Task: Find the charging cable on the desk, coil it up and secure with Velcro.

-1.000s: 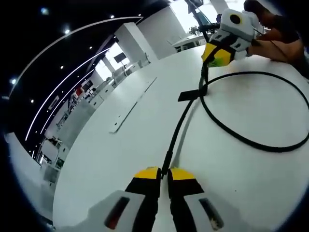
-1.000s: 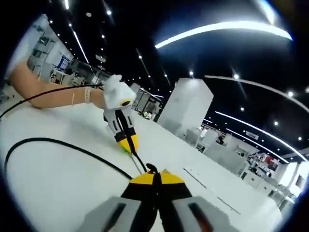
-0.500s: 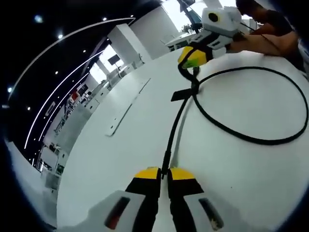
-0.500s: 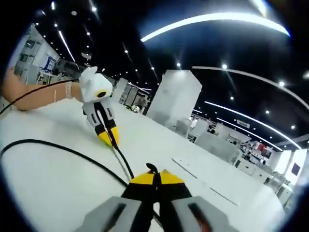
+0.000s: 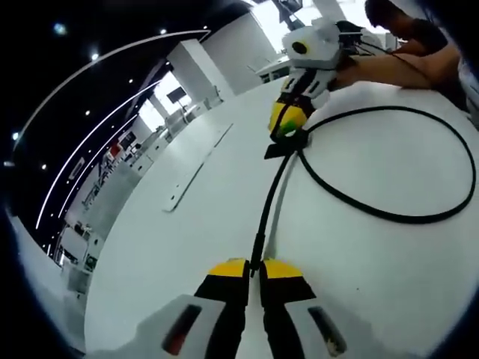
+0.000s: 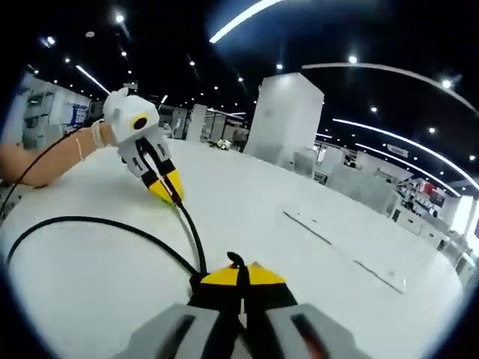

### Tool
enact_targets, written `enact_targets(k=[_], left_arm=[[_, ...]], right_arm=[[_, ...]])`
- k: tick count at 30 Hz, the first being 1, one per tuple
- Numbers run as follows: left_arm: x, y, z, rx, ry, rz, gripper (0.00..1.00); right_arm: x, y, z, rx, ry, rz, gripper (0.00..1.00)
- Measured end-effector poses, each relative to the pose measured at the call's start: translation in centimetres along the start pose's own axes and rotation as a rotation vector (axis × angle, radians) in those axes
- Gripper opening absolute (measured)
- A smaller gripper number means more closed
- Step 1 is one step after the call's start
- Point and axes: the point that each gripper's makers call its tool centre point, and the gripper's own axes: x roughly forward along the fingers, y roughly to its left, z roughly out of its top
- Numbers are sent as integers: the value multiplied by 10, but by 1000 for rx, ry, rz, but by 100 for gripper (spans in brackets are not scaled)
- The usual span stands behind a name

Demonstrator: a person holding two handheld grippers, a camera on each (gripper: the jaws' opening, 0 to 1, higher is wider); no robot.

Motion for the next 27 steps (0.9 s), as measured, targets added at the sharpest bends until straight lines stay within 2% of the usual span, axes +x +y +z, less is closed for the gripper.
enact_targets(k=[6, 8, 13, 16, 20, 23, 27], left_arm=[[-1, 1, -1, -12, -9, -4, 7], [-1, 1, -1, -15, -14, -5, 7], [-2, 1, -1, -23, -20, -7, 7], [-3, 1, -1, -26, -24, -5, 7], [-3, 1, -1, -27, -25, -6, 7], [-3, 1, -1, -28, -24, -7, 7], [-3, 1, -1, -29, -25, -7, 7]], right_arm=[[0, 2, 1, -10, 2, 28, 2], [1, 3, 0, 11, 2, 44, 2], [5, 5, -6, -8, 30, 51, 3], [6, 5, -10, -24, 45, 47, 3], [6, 5, -10, -2, 46, 49, 3], [6, 4, -11, 29, 59, 31, 3], [5, 2, -10, 12, 71, 8, 7]])
